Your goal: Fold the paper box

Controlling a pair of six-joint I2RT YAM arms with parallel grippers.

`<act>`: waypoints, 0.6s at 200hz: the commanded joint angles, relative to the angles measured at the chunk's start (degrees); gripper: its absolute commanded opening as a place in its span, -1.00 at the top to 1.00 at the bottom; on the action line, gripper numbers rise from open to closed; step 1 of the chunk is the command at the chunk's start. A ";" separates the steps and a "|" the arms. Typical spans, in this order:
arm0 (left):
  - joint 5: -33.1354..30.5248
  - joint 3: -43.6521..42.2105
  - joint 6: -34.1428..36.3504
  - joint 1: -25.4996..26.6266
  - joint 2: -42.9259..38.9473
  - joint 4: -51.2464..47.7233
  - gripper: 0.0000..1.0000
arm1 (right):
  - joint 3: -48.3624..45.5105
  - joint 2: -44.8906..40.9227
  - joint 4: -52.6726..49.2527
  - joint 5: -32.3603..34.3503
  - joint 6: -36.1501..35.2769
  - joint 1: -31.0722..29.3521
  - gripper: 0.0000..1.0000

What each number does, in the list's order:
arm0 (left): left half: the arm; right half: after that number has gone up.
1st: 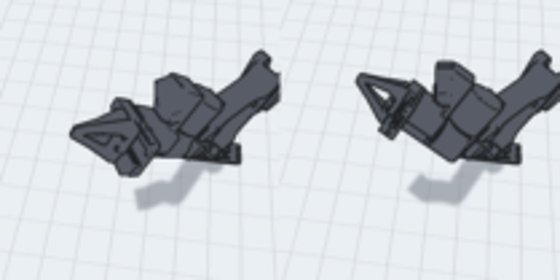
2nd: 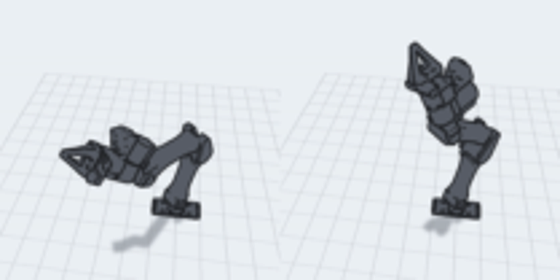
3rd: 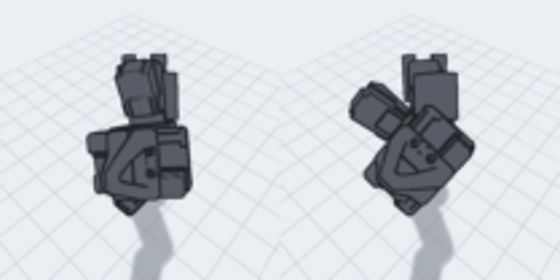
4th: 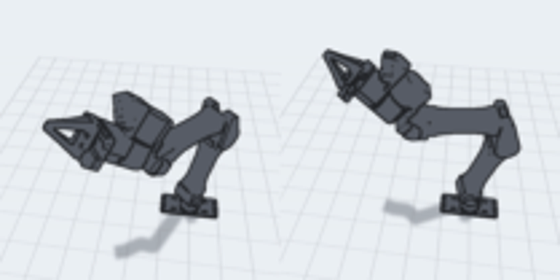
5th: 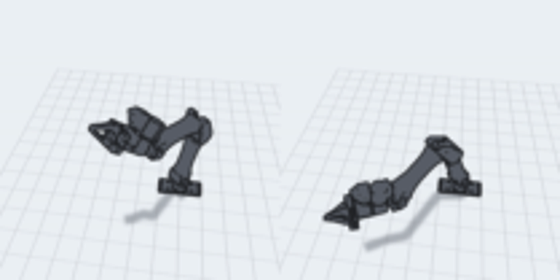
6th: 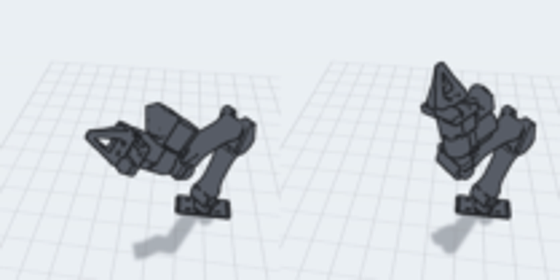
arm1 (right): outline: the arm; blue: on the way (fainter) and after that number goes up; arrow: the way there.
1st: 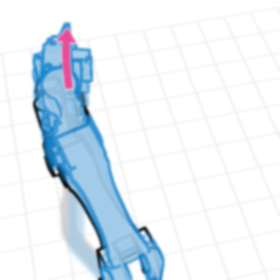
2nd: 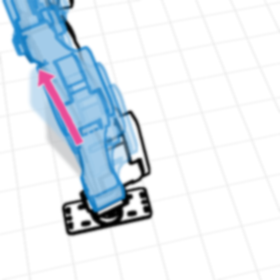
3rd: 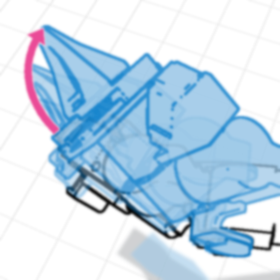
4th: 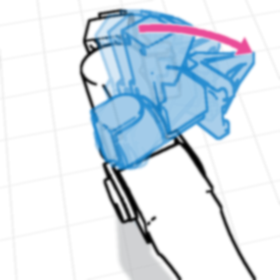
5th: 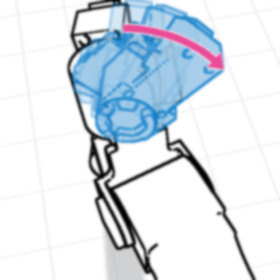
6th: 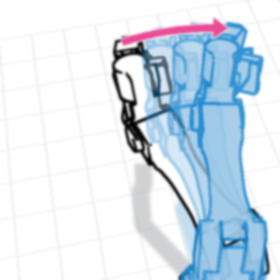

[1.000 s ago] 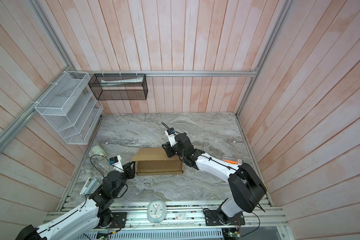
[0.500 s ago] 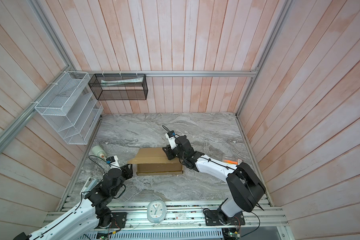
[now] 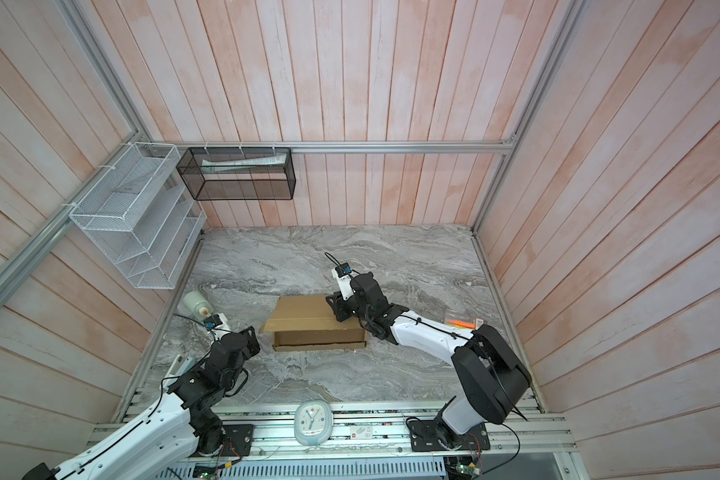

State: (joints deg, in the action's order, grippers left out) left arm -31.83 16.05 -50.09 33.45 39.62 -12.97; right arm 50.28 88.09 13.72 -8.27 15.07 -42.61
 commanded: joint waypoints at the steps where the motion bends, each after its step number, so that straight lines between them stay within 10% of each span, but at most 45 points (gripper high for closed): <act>1: -3.21 0.95 -0.86 0.21 -0.70 -1.36 0.16 | -0.38 0.82 1.07 -1.08 0.88 -0.28 0.38; 120: -1.27 6.66 15.31 -1.46 0.98 3.32 -0.06 | -3.90 -0.43 -2.00 -2.54 1.18 -0.28 0.43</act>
State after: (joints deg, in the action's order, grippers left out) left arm -34.81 20.58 -41.01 33.19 40.42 -12.16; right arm 47.59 88.12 13.02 -9.89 15.49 -42.61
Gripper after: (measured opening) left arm 0.526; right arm 0.287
